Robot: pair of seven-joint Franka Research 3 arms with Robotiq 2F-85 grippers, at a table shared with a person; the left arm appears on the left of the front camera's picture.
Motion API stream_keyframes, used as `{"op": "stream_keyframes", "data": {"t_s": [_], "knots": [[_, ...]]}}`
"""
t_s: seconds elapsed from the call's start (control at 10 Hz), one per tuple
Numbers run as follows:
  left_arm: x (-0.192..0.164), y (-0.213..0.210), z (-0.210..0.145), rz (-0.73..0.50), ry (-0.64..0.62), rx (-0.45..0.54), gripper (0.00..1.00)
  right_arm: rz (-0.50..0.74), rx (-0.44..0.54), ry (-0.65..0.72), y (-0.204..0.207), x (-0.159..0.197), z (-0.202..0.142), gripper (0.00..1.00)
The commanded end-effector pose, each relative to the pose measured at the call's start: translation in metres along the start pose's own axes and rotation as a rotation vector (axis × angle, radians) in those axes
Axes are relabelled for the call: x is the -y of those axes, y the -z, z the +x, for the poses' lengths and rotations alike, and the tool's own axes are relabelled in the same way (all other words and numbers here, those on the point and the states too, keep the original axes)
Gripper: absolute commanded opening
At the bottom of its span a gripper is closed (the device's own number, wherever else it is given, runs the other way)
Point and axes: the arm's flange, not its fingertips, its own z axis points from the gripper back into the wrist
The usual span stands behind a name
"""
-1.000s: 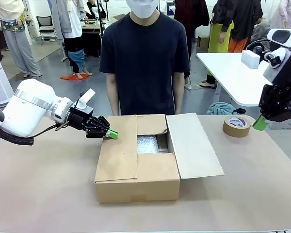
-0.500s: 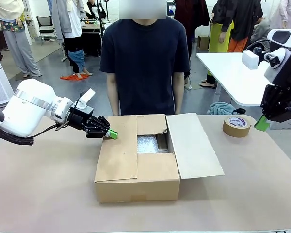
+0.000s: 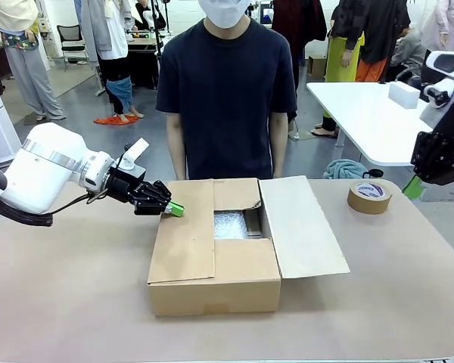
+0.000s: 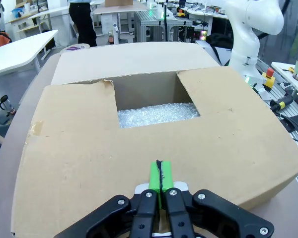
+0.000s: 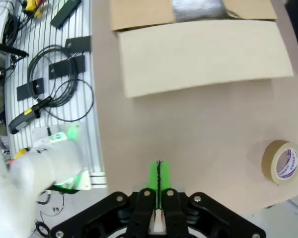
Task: Wrap the clocks to prevent damage.
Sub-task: Push the left (or right) flap of the Package Box to close it.
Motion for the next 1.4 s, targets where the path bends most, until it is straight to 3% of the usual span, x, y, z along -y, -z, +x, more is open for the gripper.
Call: {"op": "stream_keyframes", "data": {"t_s": [0.0, 0.1, 0.3, 0.5, 1.2, 1.3], "knots": [[-0.002, 0.003, -0.003, 0.001, -0.005, -0.002, 0.00, 0.116, 0.174, 0.045, 0.022, 0.101, -0.037, 0.01], [-0.002, 0.003, -0.003, 0.001, -0.005, -0.002, 0.00, 0.089, 0.225, -0.058, 0.045, 0.123, -0.052, 0.01], [-0.002, 0.003, -0.003, 0.001, -0.005, -0.002, 0.00, 0.017, 0.398, -0.031, 0.093, 0.140, -0.067, 0.01], [-0.002, 0.003, -0.003, 0.001, -0.005, -0.002, 0.00, -0.031, 0.410, -0.031, 0.107, 0.137, -0.062, 0.01], [-0.002, 0.003, -0.003, 0.001, -0.005, -0.002, 0.00, -0.001, 0.412, -0.007, 0.110, 0.144, -0.066, 0.01], [-0.002, 0.003, -0.003, 0.001, -0.005, -0.002, 0.00, -0.014, 0.561, -0.053, 0.125, 0.146, -0.070, 0.01]]}}
